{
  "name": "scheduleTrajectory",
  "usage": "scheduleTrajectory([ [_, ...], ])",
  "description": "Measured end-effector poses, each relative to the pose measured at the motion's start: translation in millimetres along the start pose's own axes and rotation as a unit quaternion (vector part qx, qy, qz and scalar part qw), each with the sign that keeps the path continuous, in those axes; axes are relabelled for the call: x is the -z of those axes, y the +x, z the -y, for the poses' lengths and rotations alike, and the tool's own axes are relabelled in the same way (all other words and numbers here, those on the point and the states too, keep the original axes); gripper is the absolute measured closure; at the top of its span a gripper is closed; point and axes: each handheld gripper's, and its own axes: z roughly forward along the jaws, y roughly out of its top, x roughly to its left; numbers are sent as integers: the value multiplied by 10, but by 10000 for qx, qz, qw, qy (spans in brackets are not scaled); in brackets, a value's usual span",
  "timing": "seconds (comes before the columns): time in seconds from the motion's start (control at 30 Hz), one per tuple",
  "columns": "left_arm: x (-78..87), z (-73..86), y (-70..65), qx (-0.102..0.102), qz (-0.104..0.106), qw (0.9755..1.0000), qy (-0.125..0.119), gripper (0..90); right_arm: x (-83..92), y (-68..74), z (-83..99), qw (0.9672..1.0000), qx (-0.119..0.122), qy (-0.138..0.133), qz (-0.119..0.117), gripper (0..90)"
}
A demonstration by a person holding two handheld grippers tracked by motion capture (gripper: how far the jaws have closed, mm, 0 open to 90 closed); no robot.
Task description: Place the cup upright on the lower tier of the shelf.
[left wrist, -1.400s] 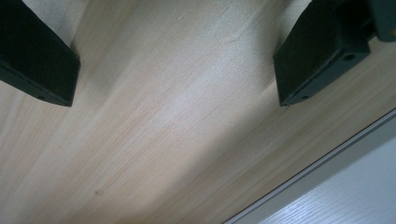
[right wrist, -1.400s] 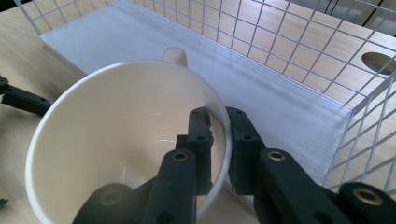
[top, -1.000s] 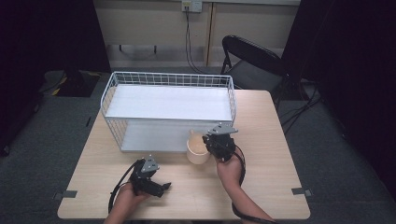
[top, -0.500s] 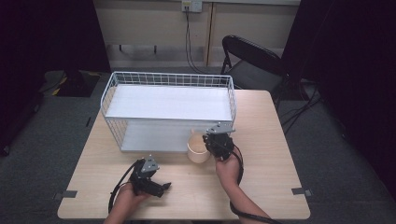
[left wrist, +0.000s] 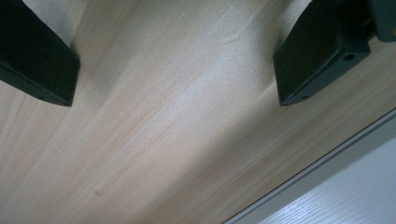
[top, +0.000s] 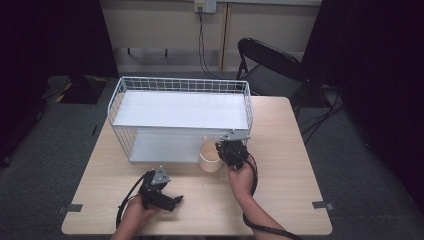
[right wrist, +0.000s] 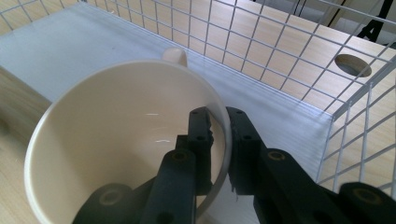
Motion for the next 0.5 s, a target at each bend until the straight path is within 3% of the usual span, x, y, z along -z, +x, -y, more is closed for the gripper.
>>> scheduleTrajectory([
  [0.5,0,0,0,-2,0,10000,0,0,-54,43,-33,9999,-22,-65,93,812],
])
